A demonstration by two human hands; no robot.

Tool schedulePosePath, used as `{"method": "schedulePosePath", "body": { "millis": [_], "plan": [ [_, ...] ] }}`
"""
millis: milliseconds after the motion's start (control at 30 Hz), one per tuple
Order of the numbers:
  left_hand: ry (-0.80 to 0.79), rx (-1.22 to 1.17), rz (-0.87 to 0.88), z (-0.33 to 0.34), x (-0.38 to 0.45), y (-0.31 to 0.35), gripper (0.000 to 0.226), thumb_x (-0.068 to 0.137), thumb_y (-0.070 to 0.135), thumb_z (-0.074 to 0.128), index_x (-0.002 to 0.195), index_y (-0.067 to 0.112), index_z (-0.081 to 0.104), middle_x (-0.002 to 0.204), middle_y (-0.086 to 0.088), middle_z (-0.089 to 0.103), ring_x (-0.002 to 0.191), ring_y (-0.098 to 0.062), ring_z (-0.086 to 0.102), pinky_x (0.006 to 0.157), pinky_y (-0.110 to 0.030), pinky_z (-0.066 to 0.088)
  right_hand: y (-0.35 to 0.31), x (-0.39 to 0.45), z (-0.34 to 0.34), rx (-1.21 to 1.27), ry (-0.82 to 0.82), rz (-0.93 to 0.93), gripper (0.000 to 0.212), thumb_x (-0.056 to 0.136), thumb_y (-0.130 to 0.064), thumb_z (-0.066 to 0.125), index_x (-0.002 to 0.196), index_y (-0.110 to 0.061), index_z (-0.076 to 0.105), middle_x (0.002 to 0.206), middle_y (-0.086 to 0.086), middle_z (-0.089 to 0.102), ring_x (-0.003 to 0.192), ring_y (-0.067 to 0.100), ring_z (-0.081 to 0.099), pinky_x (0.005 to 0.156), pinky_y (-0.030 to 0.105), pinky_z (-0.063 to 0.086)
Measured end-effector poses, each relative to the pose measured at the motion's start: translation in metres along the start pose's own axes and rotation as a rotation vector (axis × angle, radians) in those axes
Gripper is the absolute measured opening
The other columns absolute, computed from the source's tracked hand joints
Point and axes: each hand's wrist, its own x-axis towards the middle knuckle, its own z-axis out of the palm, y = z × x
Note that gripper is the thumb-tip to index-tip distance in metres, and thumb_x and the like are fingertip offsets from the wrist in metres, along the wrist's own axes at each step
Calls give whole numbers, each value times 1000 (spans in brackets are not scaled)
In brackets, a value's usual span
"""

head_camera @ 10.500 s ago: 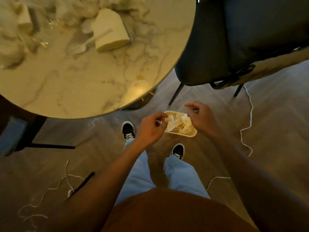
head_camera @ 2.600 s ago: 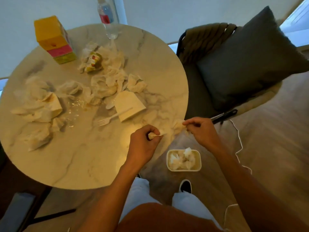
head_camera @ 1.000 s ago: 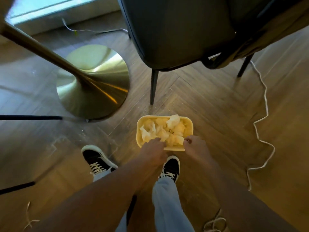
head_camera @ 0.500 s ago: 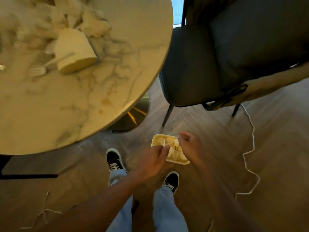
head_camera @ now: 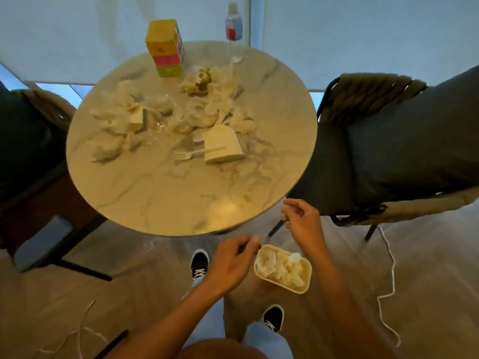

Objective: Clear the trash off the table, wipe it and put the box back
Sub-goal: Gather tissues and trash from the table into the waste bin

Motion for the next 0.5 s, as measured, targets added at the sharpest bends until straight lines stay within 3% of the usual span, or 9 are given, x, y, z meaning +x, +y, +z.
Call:
{"method": "schedulePosePath", "body": {
  "millis": [167, 267, 367, 500],
  "plan": [
    [103, -107, -28, -67, 12, -13, 26, 92, 39, 55, 77, 28, 72, 77, 4, 71, 80, -12, 67, 83, -45, 54, -53, 25, 53, -85, -57, -103, 15, 92, -17, 57, 100, -25, 67, 94, 3, 69, 88, 21, 67, 79, 37, 56],
    [149, -111, -45, -110, 30, -16, 24, 94, 31, 55, 76, 29, 71, 79, 7, 72, 79, -9, 67, 79, -35, 54, -83, 53, 80, -223, -77, -203, 23, 93, -15, 55, 112, -20, 65, 112, 5, 66, 99, 20, 62, 80, 29, 49],
    [179, -139, -52, -148, 52, -15, 19, 94, 28, 55, 81, 27, 70, 81, 6, 71, 79, -11, 66, 78, -30, 52, -113, 98, 101, -398, -62, -288, 36, 90, -11, 54, 126, -11, 61, 128, 11, 59, 115, 26, 57, 93, 26, 43],
    [137, -107, -38, -195, 89, -20, 14, 92, 31, 59, 85, 30, 70, 83, 10, 70, 82, -9, 65, 82, -33, 52, -137, 166, 124, -536, -61, -296, 47, 85, -9, 48, 130, -16, 59, 128, 18, 59, 117, 34, 57, 93, 29, 44]
  ]
}}
